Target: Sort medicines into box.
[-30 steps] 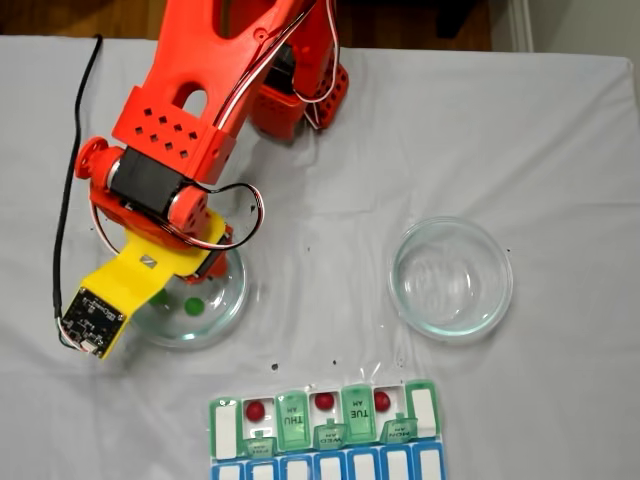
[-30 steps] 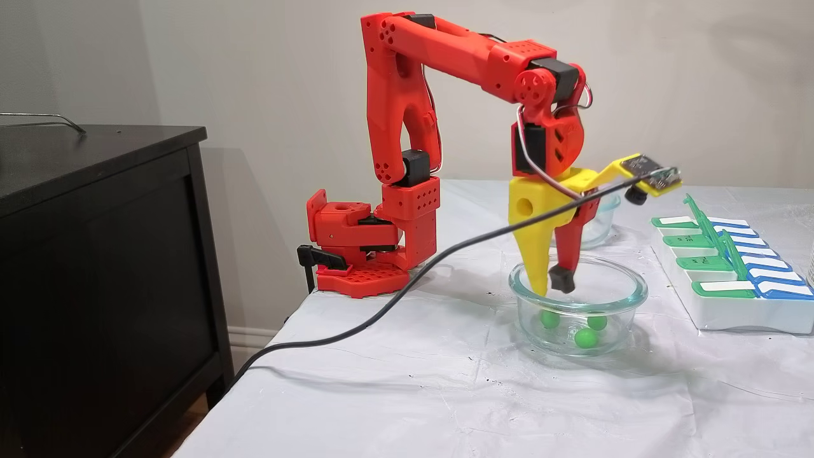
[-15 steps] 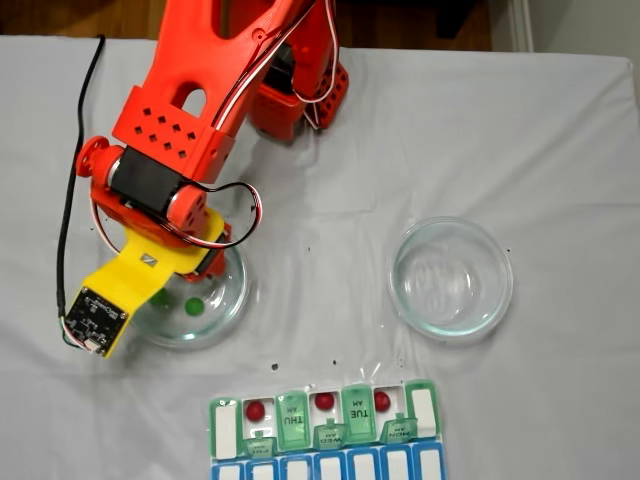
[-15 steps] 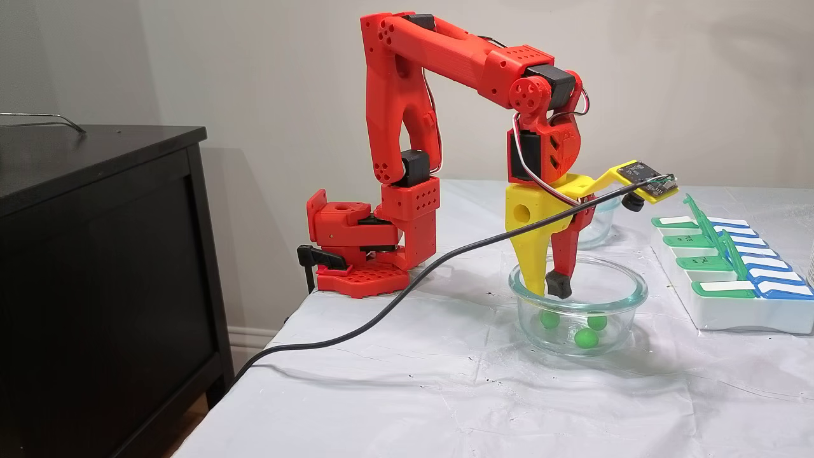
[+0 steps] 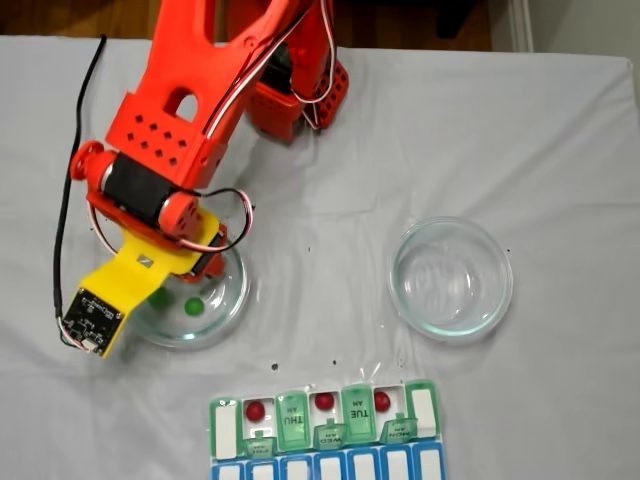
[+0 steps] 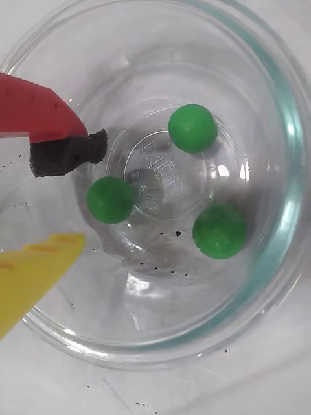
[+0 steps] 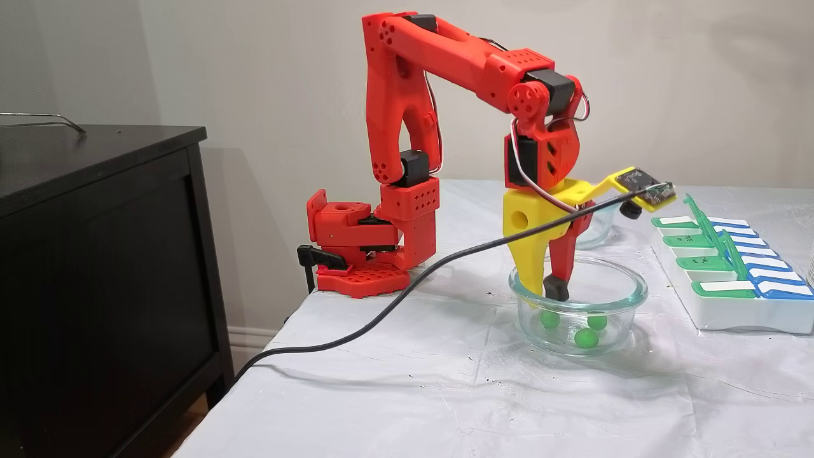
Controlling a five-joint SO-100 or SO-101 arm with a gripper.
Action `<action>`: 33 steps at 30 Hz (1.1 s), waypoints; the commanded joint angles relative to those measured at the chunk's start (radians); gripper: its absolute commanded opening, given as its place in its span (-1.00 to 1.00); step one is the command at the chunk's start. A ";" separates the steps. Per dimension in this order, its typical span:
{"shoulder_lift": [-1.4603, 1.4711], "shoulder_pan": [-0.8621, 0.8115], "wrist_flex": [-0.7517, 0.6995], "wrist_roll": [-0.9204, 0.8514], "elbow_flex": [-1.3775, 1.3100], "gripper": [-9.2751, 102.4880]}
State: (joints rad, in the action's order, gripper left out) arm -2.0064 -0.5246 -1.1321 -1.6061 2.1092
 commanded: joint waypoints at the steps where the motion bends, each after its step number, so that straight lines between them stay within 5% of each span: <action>1: -0.002 -0.009 0.006 -0.015 -0.049 -0.50; 33: 0.066 -0.046 0.018 -0.121 -0.086 -0.51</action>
State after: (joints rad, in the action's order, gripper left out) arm -1.9282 -0.5538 -1.1259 -1.7227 2.0678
